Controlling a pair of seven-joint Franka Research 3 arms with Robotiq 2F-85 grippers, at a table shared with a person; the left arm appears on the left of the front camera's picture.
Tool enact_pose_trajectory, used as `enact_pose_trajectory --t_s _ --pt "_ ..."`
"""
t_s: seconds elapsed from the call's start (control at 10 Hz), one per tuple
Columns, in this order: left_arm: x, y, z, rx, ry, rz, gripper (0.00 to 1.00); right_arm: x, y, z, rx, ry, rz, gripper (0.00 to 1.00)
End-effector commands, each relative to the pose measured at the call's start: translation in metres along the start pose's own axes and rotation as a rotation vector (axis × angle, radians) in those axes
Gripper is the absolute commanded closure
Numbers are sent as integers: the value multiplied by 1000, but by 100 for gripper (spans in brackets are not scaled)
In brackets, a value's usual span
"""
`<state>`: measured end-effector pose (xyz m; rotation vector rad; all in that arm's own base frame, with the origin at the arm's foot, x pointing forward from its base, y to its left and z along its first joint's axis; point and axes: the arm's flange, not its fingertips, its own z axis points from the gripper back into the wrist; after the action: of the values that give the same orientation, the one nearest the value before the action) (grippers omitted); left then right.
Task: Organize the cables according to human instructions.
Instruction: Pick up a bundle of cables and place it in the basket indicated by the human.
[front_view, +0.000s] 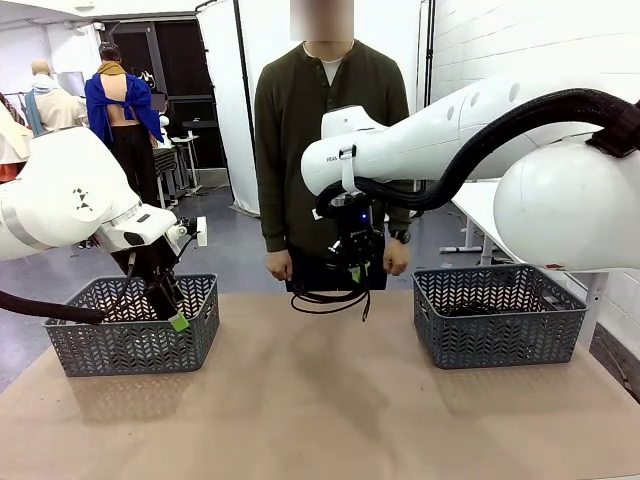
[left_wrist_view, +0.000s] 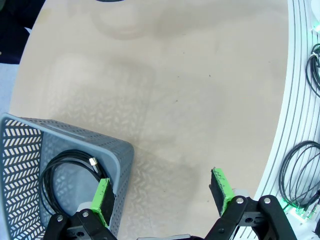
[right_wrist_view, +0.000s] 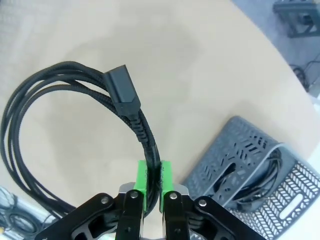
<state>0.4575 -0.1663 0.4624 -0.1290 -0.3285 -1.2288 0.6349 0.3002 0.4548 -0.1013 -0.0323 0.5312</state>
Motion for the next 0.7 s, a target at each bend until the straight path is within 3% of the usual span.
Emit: enact_pose_trajectory --t_s 0.0,0.4,0.6 --pt "2 1 1 5 2 2 0 -1 -1 3 -4 11 4 100" --pt "2 1 1 5 2 2 0 0 2 2 2 6 3 100" --pt "2 1 1 5 2 2 0 -10 -19 16 -16 -47 97 100"
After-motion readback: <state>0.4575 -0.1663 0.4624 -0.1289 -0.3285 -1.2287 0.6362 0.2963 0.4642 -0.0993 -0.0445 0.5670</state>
